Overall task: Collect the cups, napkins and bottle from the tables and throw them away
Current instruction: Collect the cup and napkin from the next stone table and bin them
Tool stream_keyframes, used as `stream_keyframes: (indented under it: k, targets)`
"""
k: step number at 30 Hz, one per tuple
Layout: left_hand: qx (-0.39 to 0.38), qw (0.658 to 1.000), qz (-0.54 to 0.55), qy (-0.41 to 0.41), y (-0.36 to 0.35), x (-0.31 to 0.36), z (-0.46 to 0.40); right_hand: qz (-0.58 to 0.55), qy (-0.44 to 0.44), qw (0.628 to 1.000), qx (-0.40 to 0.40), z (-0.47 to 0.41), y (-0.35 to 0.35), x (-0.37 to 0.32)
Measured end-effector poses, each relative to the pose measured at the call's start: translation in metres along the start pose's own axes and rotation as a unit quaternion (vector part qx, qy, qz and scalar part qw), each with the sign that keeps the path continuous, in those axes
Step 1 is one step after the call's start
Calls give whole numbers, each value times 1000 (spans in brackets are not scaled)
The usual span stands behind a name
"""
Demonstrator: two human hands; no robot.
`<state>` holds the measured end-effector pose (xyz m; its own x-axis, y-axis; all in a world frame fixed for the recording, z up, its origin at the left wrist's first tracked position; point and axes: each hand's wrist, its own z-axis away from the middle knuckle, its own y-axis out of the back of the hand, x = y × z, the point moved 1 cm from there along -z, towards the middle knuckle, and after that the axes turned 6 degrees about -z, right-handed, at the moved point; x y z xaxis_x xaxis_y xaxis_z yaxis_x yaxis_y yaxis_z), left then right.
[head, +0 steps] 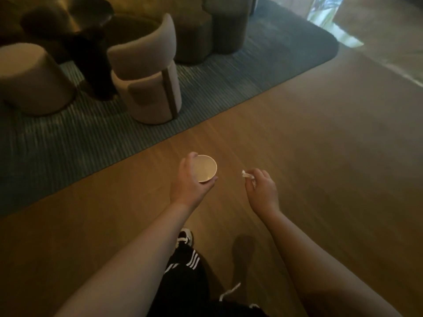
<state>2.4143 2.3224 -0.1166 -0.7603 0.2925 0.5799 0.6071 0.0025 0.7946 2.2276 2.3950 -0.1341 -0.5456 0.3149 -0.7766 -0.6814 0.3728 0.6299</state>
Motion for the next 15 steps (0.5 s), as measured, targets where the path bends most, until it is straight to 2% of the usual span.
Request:
stream_keyframes:
  k: [8,15]
  targets:
    - [-47,998,7,-46,-13,-48,-194,0,-41,998,49,-147,-43,-52]
    - [-117,987,14,-110,-64,-15,-309,2,-100,988,119,-236,-23,-49]
